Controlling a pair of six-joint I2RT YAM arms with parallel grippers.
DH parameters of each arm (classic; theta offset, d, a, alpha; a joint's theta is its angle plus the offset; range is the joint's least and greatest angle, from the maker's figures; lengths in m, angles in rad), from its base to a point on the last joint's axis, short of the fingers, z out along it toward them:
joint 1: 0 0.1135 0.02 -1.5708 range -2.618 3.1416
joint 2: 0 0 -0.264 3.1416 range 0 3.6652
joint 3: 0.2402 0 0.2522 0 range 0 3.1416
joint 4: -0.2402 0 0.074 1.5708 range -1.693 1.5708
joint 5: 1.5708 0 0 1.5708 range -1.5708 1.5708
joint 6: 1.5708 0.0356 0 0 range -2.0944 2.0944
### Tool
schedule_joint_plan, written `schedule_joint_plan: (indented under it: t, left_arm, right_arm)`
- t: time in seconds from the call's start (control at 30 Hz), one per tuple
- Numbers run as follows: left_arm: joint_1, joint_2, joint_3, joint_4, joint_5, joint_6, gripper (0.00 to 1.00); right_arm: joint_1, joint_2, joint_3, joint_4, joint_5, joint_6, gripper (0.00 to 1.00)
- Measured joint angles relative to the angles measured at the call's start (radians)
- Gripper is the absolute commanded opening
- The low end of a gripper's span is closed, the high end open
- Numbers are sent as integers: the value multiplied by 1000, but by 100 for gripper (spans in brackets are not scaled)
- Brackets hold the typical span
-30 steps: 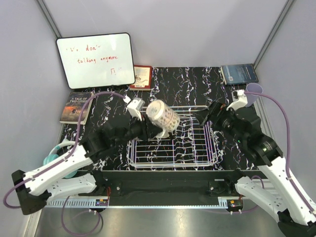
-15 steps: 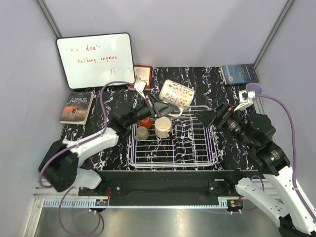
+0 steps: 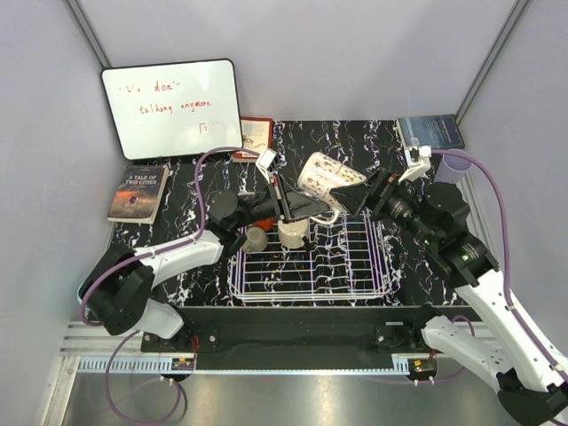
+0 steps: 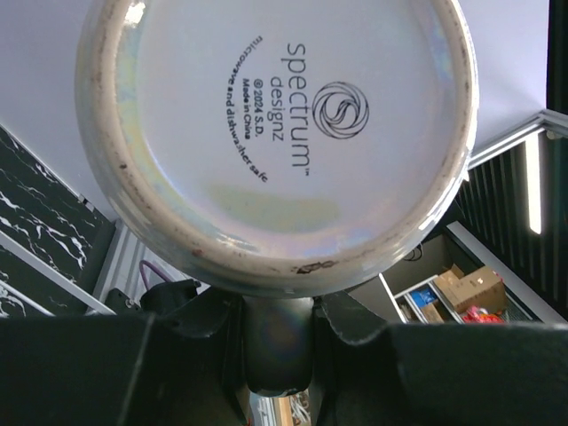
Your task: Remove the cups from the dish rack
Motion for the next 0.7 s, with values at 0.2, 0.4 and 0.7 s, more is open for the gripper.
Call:
schedule_joint_plan:
  t: [0.2, 0.4, 0.7]
  left_arm:
    - [-10, 0, 0, -8, 5, -1, 0]
    - [-20, 6, 3, -18, 15, 0, 0]
    - [-32, 55, 26, -10, 35, -39, 0]
  right_arm:
    - [0, 62, 18, 71, -31, -18, 79]
    - [1, 109, 34, 131, -77, -21, 56]
    - [1, 125, 34, 170, -142, 5, 0]
